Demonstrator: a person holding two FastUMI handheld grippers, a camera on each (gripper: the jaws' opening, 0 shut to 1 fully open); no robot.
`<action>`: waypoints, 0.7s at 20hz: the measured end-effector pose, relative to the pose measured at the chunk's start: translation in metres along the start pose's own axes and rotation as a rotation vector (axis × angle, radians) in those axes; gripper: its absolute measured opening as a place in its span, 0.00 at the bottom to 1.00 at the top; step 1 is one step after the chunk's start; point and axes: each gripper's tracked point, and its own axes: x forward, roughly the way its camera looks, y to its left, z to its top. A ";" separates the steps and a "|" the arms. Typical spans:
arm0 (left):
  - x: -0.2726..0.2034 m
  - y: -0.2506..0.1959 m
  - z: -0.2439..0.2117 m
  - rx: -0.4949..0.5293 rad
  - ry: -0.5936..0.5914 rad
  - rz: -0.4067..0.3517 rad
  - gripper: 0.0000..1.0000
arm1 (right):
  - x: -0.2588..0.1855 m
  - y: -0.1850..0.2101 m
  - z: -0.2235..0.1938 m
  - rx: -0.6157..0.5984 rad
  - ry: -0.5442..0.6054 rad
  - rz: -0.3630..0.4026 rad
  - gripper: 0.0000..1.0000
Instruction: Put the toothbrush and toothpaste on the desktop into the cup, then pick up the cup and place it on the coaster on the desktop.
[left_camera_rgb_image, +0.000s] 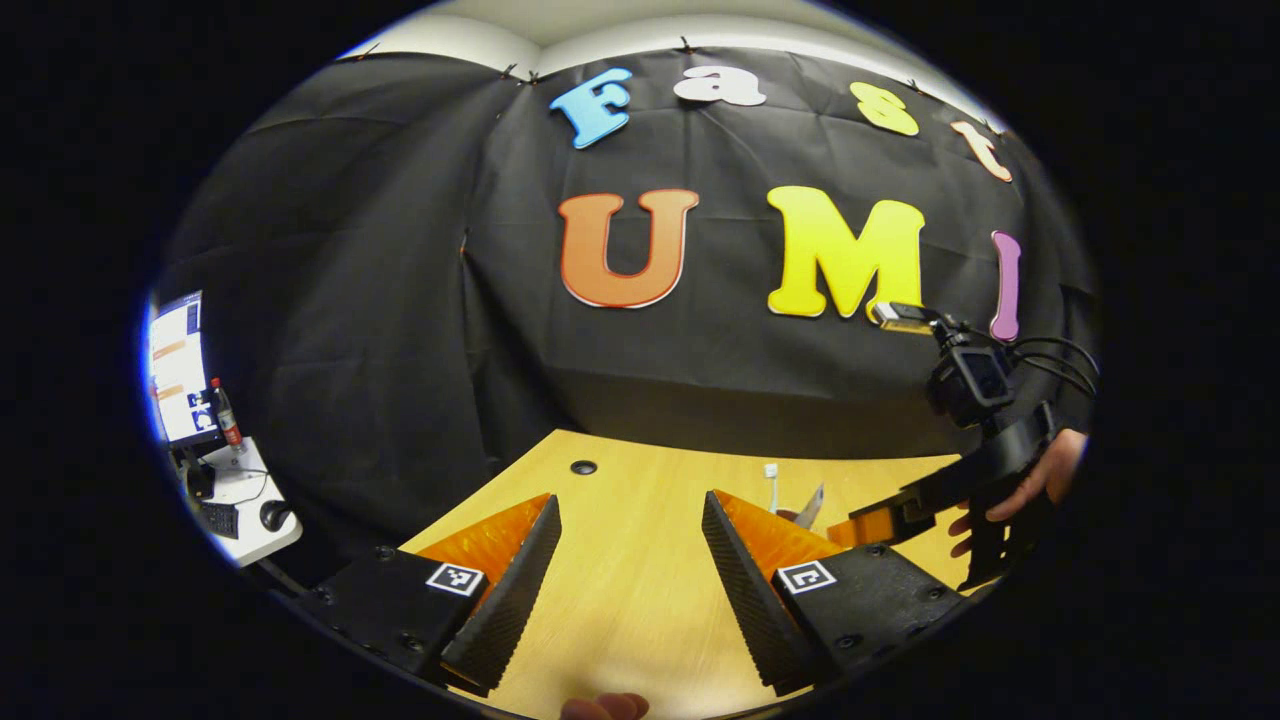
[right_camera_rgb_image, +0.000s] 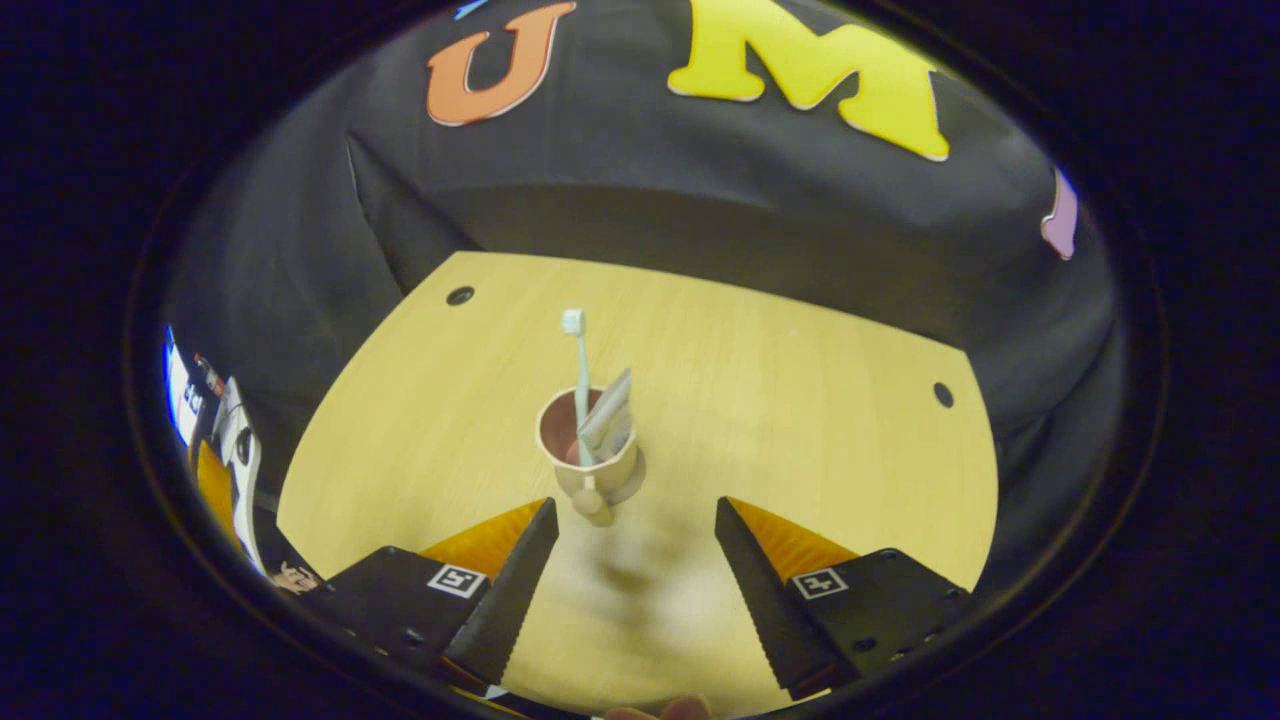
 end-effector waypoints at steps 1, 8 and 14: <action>0.003 -0.012 0.009 0.011 -0.013 -0.024 0.91 | -0.014 -0.009 0.010 0.004 -0.066 -0.014 0.95; -0.004 -0.093 0.085 0.023 -0.135 -0.170 0.90 | -0.115 -0.071 0.076 -0.026 -0.570 -0.110 0.96; -0.049 -0.132 0.113 0.021 -0.190 -0.230 0.94 | -0.191 -0.104 0.090 0.013 -0.850 -0.204 0.98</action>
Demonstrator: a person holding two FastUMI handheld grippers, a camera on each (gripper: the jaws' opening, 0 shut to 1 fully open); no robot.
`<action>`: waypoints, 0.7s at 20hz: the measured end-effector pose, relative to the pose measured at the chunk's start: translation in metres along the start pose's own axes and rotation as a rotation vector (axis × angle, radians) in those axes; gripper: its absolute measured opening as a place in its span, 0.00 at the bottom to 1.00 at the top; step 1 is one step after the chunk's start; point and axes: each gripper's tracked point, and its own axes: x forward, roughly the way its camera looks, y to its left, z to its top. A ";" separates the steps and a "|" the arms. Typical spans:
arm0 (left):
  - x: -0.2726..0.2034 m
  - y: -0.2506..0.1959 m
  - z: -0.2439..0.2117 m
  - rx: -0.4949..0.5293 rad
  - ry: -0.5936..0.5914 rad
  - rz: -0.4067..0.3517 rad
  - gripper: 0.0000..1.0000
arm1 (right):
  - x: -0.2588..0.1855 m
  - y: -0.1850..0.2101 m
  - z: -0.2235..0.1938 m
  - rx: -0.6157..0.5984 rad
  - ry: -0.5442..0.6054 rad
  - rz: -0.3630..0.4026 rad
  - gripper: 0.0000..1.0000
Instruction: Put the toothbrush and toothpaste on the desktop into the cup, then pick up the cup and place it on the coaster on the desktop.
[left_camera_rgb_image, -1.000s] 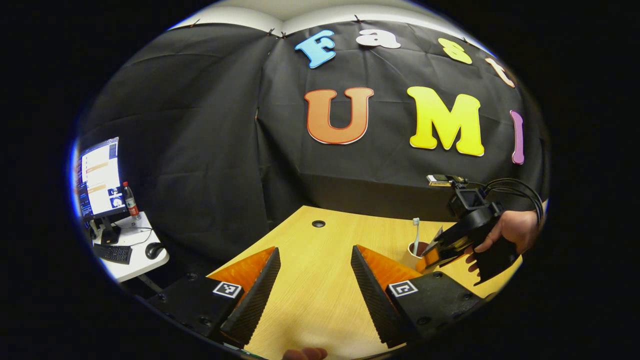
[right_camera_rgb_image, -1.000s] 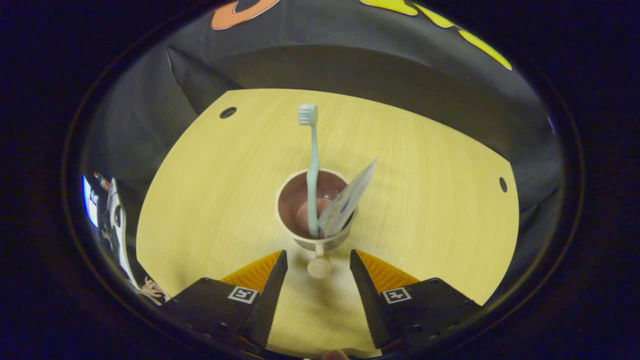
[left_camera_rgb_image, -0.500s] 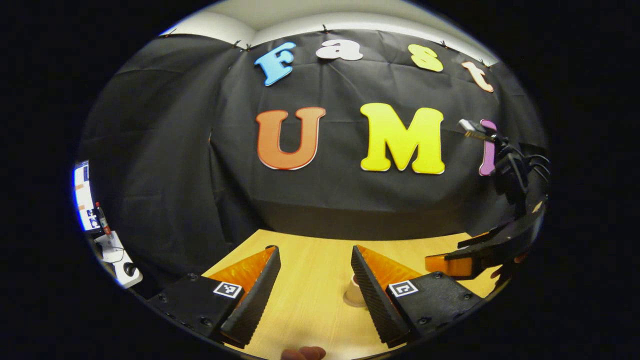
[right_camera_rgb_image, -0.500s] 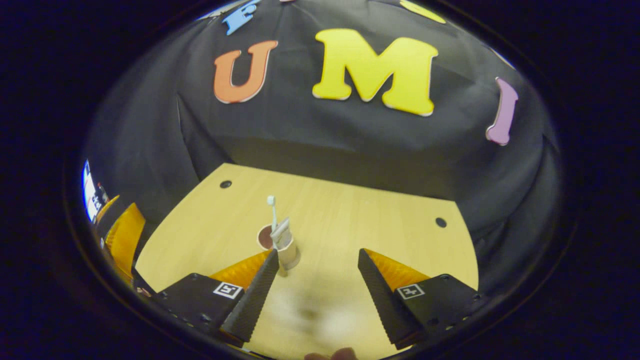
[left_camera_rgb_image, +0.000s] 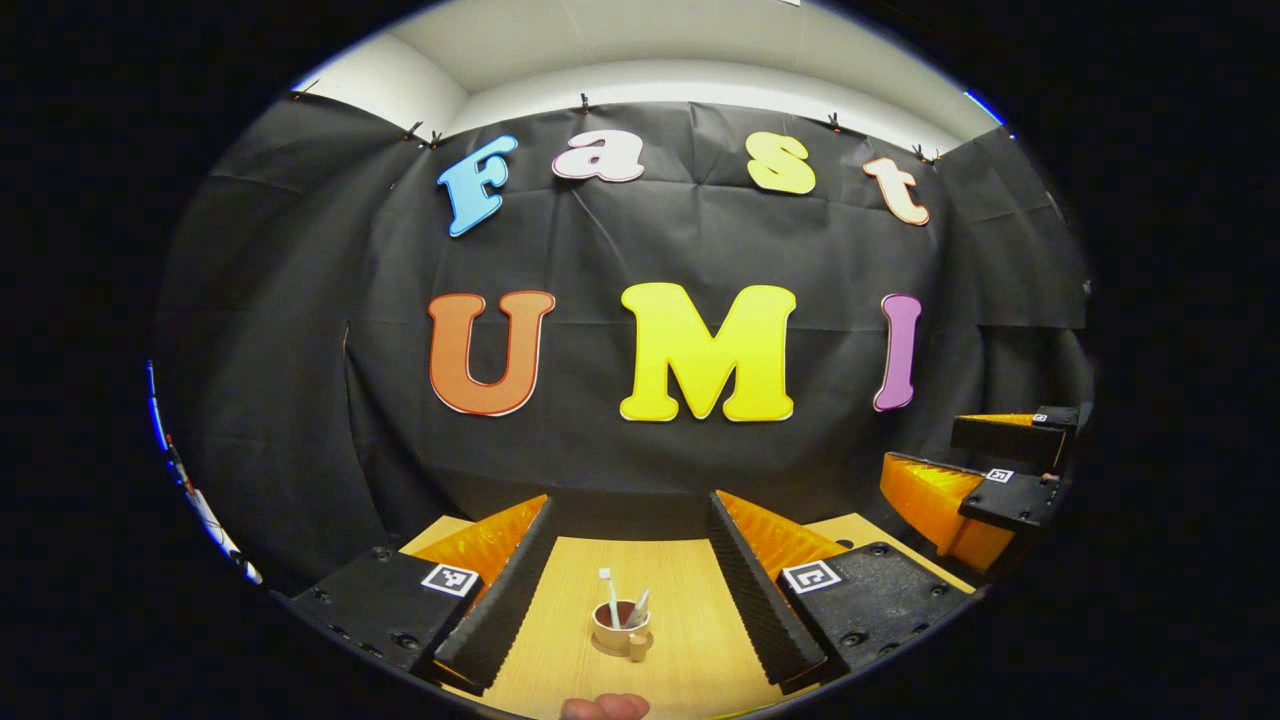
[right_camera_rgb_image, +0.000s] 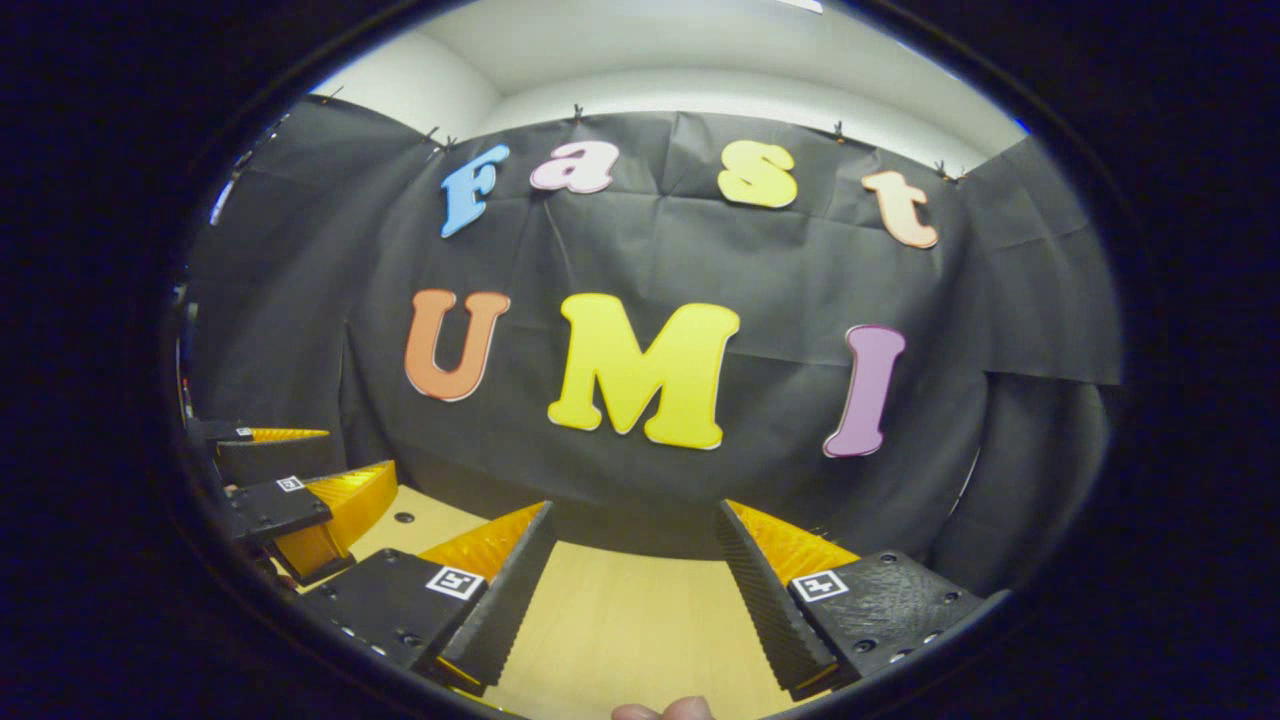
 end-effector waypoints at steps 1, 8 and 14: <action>-0.003 -0.005 0.003 -0.012 -0.007 0.000 0.94 | -0.005 -0.007 0.002 0.013 -0.009 -0.015 0.98; -0.010 -0.016 0.006 -0.027 -0.019 -0.002 0.95 | -0.007 -0.023 -0.008 0.054 0.009 -0.039 0.99; -0.010 -0.014 0.010 -0.008 -0.027 0.003 0.95 | -0.006 -0.022 -0.007 0.068 0.016 -0.030 0.95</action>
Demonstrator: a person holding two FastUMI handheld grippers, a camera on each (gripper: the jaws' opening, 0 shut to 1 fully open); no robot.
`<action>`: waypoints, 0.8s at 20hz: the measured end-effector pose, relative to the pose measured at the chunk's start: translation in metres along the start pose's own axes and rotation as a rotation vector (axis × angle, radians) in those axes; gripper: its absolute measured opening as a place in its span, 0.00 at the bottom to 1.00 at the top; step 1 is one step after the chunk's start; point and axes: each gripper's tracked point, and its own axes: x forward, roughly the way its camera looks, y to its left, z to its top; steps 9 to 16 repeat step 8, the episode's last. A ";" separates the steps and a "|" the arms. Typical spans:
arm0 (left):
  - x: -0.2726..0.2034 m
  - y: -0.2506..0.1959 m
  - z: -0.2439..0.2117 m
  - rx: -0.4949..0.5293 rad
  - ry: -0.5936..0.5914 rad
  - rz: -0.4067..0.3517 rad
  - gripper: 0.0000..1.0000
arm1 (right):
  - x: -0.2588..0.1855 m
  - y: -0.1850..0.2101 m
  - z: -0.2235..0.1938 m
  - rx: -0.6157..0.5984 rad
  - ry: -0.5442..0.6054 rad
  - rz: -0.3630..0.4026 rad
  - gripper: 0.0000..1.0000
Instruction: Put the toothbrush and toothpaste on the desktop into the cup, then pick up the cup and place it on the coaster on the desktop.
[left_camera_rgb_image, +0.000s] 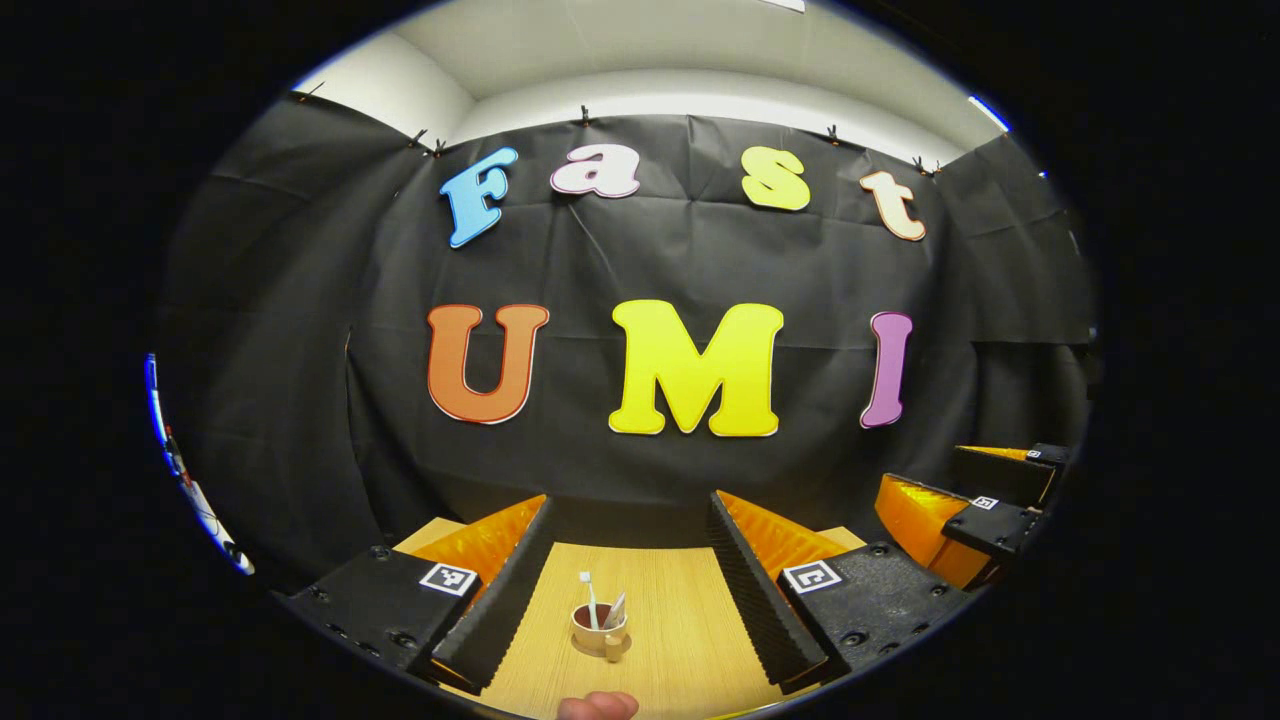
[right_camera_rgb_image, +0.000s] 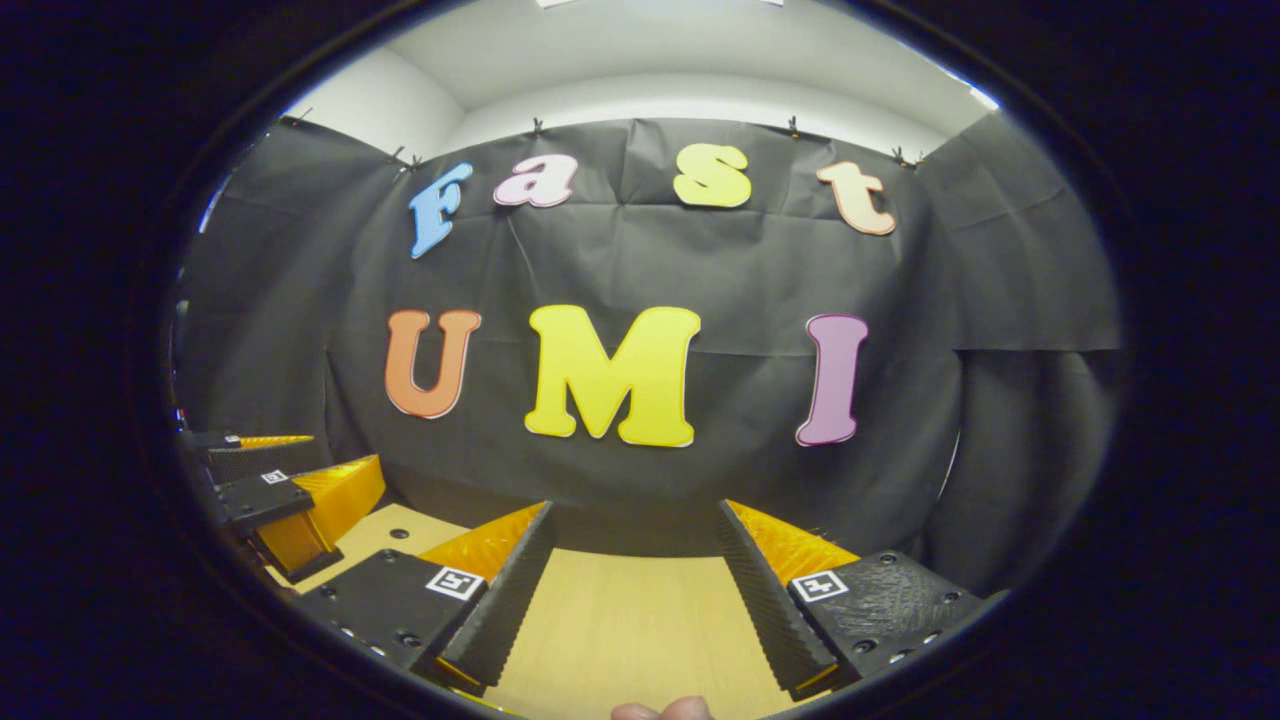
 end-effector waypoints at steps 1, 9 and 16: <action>0.000 0.001 0.001 0.002 0.000 0.002 0.95 | 0.001 0.000 -0.001 0.002 0.004 0.001 0.99; -0.002 0.005 -0.003 -0.002 0.013 0.015 0.95 | 0.002 0.000 -0.001 0.007 0.005 0.001 0.98; -0.002 0.005 -0.003 -0.002 0.013 0.015 0.95 | 0.002 0.000 -0.001 0.007 0.005 0.001 0.98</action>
